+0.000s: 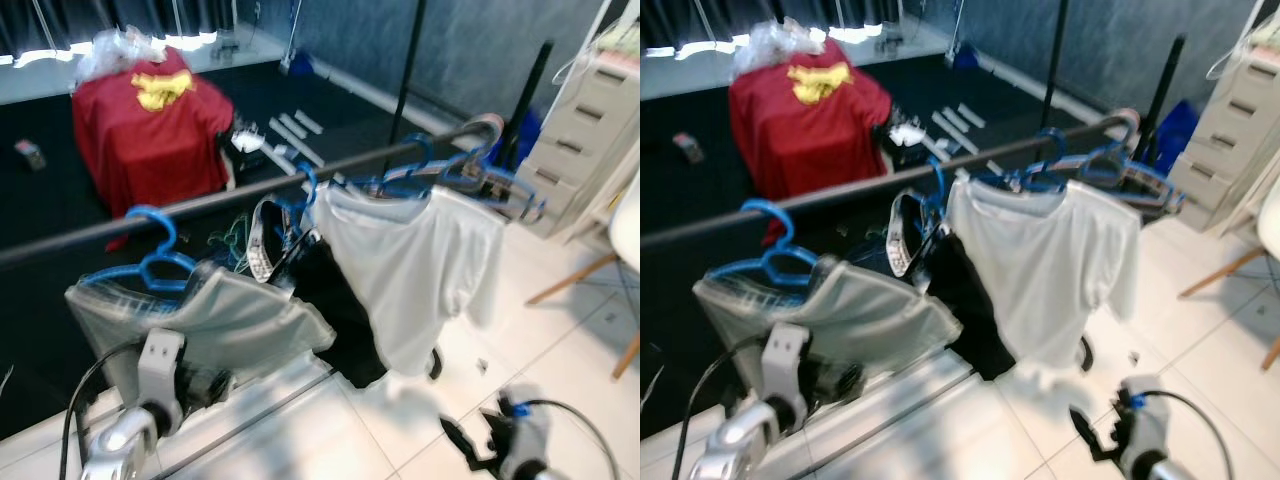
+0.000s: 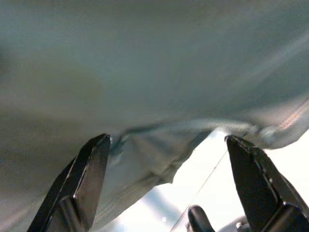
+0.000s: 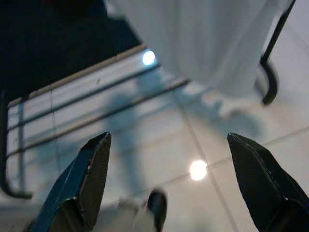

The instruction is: Hang hanger

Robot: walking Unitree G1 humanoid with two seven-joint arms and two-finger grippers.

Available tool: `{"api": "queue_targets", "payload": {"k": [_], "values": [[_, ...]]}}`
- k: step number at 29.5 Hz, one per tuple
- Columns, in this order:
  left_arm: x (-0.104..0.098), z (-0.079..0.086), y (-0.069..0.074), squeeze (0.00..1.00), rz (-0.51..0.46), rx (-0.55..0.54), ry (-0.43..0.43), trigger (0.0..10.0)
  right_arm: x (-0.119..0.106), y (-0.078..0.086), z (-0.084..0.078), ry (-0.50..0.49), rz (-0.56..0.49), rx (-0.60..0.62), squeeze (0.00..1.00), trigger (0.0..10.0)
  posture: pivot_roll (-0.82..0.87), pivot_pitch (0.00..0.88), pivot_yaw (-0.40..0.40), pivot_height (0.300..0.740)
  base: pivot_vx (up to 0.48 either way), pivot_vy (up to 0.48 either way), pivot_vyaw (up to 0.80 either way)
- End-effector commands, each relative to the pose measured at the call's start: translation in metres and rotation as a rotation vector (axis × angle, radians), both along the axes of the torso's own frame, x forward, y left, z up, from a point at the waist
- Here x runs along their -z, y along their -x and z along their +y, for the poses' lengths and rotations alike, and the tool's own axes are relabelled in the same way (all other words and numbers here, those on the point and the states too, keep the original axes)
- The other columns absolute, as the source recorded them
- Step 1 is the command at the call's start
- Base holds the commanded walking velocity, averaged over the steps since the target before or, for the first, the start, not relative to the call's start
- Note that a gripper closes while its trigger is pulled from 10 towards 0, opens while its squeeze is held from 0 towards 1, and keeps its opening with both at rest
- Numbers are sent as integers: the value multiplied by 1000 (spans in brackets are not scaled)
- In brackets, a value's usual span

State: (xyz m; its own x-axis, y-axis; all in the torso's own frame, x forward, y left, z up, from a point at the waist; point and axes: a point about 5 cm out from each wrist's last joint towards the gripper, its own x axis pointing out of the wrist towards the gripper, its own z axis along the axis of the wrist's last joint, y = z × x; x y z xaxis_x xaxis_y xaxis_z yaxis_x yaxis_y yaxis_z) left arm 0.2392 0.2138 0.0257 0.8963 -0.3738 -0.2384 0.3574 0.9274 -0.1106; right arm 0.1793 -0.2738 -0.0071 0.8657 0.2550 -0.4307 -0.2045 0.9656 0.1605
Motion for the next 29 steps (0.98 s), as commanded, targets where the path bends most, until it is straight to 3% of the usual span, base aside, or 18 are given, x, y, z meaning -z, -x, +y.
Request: {"api": "queue_targets", "payload": {"k": [1, 2, 4, 5, 8, 11, 13, 18, 19, 22, 24, 29], "values": [[-8, -5, -1, 0, -30, 25, 20, 10000, -4, -1, 4, -28, -22, -16, 0, 10000, -30, 136, -43, 740, 0, 0, 0], [-9, -4, 9, 0, -37, 35, 21, 10000, -5, 8, 4, -42, -24, -14, 0, 10000, -31, 142, -42, 740, 0, 0, 0], [-9, -4, 9, 0, -37, 35, 21, 10000, -5, 8, 4, -42, -24, -14, 0, 10000, -31, 142, -42, 740, 0, 0, 0], [-5, -1, 21, 0, -25, 40, -1, 10000, -3, 20, 2, -52, -21, 7, 0, 10000, -32, 142, -35, 740, 0, 0, 0], [-1, 2, 18, 0, -21, 19, -43, 10000, -1, 17, -2, -36, -22, 33, 0, 10000, -32, 142, -35, 740, 0, 0, 0], [-1, 6, -2, 0, -19, -81, -113, 10000, 2, -1, -7, 19, -10, 87, 0, 10000, -24, 124, -36, 740, 0, 0, 0], [3, 6, -22, 0, 48, -168, -164, 10000, 6, -18, -10, 76, 44, 144, 0, 10000, -14, 110, -44, 740, 0, 0, 0], [8, 3, -37, 0, 114, -212, -183, 10000, 8, -33, -9, 99, 83, 170, 0, 10000, -8, 98, -49, 740, 0, 0, 0], [15, -8, -48, 0, 189, -199, -204, 10000, 9, -47, -4, 105, 135, 191, 0, 10000, -9, 79, -51, 740, 0, 0, 0], [20, -12, -49, 0, 236, -191, -220, 10000, 12, -50, -2, 117, 171, 196, 0, 10000, -9, 79, -51, 740, 0, 0, 0], [38, -18, -40, 0, 361, -183, -243, 10000, 23, -45, 1, 146, 271, 230, 0, 10000, -8, 65, -49, 740, 0, 0, 0], [54, -20, -26, 0, 467, -185, -265, 10000, 33, -36, 3, 161, 346, 251, 0, 10000, -8, 59, -47, 740, 0, 0, 0]]}}
